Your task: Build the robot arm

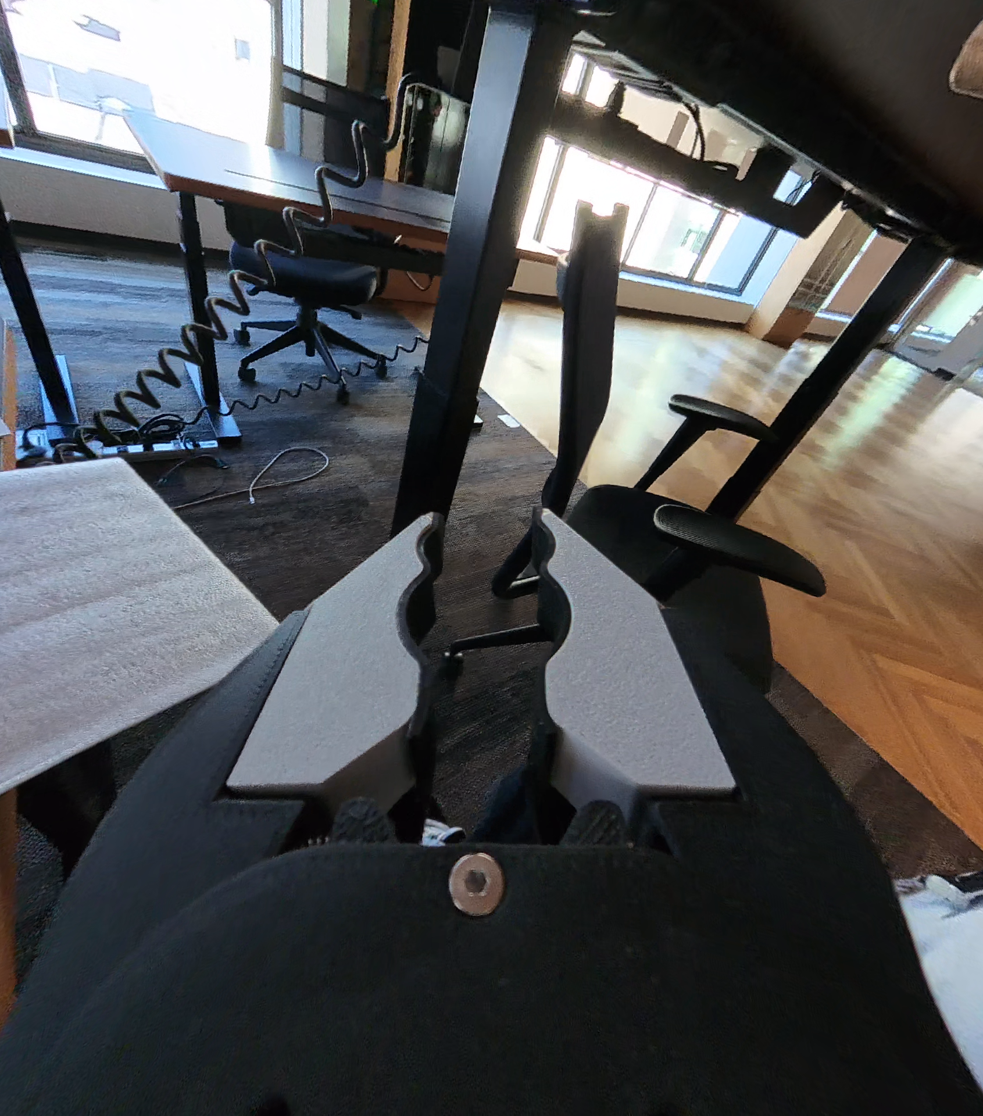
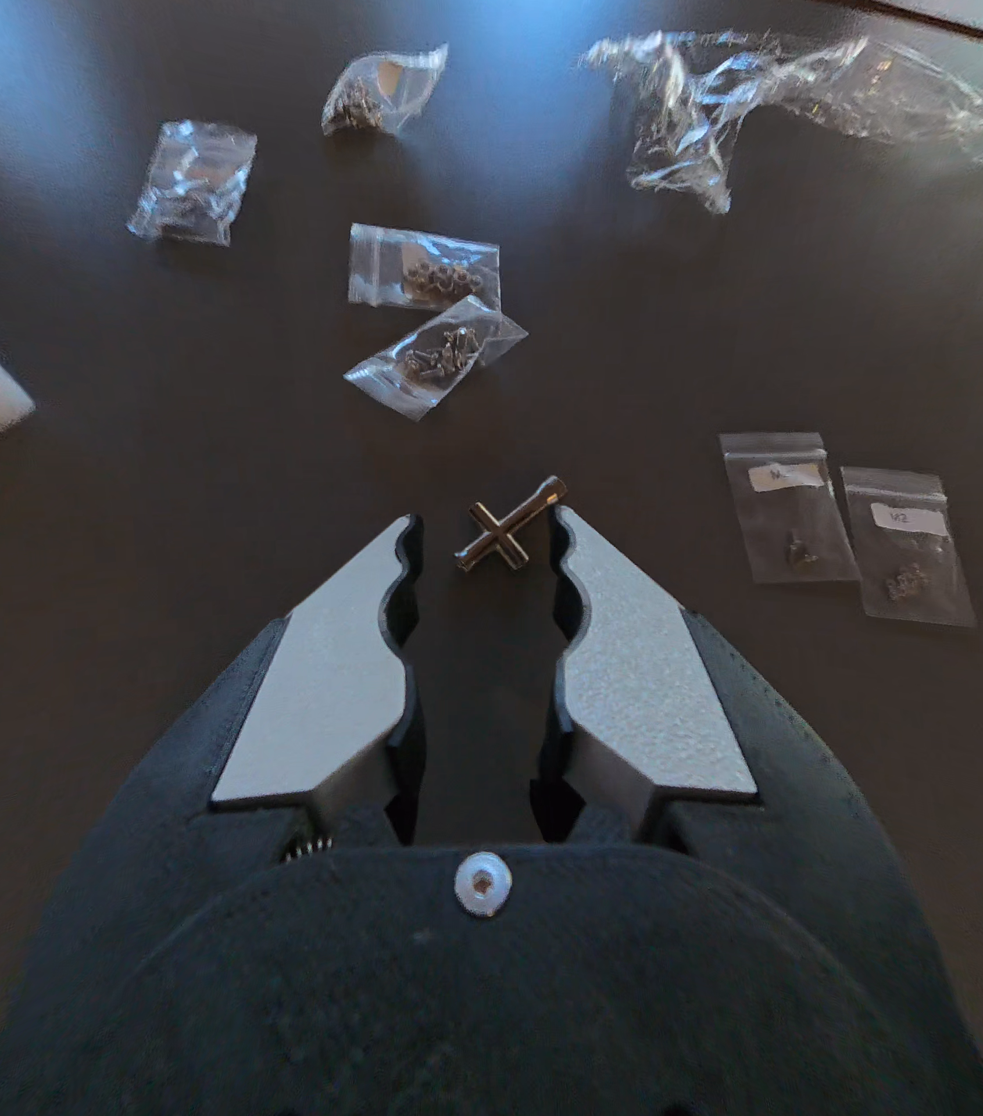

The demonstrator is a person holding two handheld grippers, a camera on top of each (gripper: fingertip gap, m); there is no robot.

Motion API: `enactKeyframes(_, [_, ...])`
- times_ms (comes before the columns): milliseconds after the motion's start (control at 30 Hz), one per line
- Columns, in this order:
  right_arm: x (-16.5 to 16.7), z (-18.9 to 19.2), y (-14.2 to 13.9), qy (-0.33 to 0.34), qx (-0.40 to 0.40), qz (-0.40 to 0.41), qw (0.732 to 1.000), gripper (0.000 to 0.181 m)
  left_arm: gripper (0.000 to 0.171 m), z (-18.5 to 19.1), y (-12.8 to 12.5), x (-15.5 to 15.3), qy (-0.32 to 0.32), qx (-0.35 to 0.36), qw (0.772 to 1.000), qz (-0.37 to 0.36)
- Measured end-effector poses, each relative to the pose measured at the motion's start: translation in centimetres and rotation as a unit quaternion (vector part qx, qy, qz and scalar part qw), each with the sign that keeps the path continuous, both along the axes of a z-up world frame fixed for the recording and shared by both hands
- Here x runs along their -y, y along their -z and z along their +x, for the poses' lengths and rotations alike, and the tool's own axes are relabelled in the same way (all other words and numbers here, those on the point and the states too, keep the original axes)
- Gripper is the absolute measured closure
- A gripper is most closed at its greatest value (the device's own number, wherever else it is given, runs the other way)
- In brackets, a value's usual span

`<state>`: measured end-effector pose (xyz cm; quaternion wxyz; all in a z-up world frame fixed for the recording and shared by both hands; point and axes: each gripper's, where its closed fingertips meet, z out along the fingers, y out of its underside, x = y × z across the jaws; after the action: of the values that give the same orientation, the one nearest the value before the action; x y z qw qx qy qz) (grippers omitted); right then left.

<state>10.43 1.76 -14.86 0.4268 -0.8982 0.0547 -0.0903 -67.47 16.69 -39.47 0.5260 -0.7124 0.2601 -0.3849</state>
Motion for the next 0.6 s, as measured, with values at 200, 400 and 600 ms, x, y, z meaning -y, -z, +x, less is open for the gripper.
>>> enactKeyframes(200, [0.2, -0.8, 0.8, 0.021, -0.062, 0.001, 0.998, 0.165, 0.145, 3.6, -0.9, -1.5, 0.029, -0.018, 0.999, -0.013])
enactKeyframes(400, [1.9, -4.0, 0.1, 0.01, -0.043, 0.007, 0.999, 0.168, 0.146, 8.1, -2.5, 0.0, 0.111, -0.026, 0.993, 0.008])
enactKeyframes(600, [2.6, -8.9, -3.9, -0.022, 0.107, 0.067, 0.992, 0.169, 0.145, 7.7, -3.4, 4.0, 0.162, -0.02, 0.986, 0.03])
